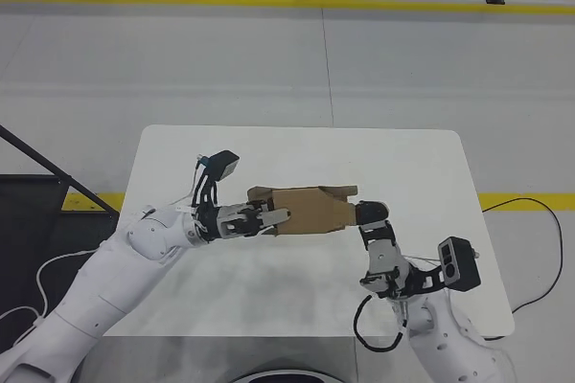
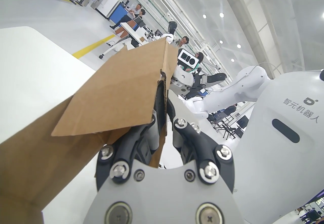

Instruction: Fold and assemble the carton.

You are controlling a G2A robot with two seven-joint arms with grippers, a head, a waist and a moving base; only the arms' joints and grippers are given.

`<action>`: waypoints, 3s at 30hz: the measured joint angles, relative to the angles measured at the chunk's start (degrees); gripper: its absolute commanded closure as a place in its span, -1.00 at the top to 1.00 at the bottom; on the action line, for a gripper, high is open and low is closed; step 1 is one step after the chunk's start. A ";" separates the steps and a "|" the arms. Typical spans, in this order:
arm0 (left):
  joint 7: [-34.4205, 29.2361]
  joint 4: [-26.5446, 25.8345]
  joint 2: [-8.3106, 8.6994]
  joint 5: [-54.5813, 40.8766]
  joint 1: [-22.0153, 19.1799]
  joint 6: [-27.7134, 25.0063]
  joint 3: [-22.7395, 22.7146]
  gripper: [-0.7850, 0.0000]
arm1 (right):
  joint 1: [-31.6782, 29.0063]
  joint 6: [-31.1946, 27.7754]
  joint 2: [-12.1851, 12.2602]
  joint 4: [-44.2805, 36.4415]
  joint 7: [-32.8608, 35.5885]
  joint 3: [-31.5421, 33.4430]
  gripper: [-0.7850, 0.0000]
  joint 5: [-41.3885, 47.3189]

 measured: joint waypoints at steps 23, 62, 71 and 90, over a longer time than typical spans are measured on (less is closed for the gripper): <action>0.91 0.52 -1.70 5.10 0.28 1.51 -0.62 -1.00 | 2.93 0.00 2.05 -0.64 0.00 -6.17 1.00 -5.87; 3.09 -2.08 -2.10 6.24 4.73 -4.92 -8.27 -1.00 | 3.98 0.00 1.37 5.64 1.54 -4.19 1.00 -1.74; 1.54 -1.61 -2.47 5.59 4.40 -4.92 -7.71 -1.00 | 4.94 0.00 1.16 6.75 2.01 -4.78 1.00 -0.93; -1.09 -1.15 -2.87 4.21 4.10 -4.92 -7.71 -1.00 | 5.26 0.00 1.03 7.22 2.46 -5.22 1.00 -0.93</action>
